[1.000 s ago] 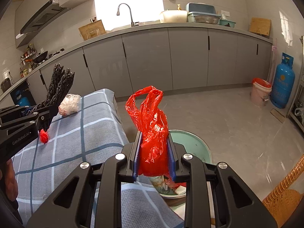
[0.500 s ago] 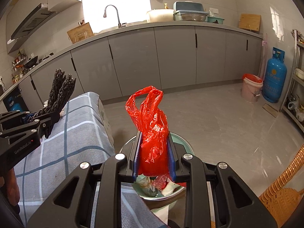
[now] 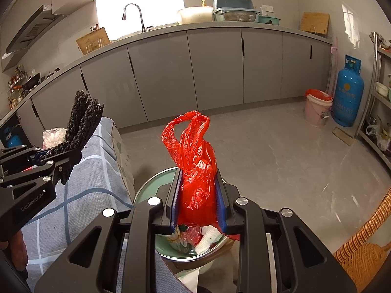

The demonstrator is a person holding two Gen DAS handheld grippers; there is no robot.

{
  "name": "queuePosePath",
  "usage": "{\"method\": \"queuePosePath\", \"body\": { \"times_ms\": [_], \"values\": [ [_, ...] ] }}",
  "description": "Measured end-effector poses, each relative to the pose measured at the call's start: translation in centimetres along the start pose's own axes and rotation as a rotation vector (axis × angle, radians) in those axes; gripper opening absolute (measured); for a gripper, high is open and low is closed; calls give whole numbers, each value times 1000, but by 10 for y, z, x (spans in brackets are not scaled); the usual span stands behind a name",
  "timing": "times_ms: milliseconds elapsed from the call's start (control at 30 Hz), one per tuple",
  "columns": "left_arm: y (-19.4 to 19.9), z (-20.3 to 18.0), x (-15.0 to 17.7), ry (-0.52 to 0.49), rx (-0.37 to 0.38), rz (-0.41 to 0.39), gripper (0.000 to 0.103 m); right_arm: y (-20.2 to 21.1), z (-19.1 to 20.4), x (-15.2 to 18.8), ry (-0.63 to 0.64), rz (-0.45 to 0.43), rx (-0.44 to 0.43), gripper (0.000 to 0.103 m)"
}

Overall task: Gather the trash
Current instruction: 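Carry the red bag with the right tool over the basin while the left tool carries the scouring pad, then open both tools over the basin to drop red bag and scouring pad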

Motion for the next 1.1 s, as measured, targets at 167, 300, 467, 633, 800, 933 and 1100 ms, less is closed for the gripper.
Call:
{"method": "queuePosePath", "body": {
  "times_ms": [167,300,467,633,800,933,1100],
  "values": [
    [-12,-9,3,-8,22,18,22,-12,-2,1,-1,18,4,26],
    [-20,-14,4,-8,33,30,22,-20,-3,2,-3,30,2,26],
    [-31,-16,6,-8,46,48,22,-29,-1,5,-1,44,-3,27],
    [-37,-21,8,-12,64,56,25,-41,-2,8,-6,64,-14,29],
    [-39,-16,14,-7,31,60,63,-51,-8,11,-16,69,-11,60],
    [-36,0,19,13,-3,73,76,-48,-14,15,-43,70,10,61],
    [-23,32,29,59,-61,69,83,-36,-10,14,-66,53,9,72]
  ]
}}
Point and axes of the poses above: each gripper's, at about its wrist camera, not at the fingertips, and y roughly against the way its jaws point, z to its left, x to its underside, the point moved 9 cm from there along -y, roughly the way its jaws point, and after that the axes turned 1 degree about -z, right-handed, at the moved point
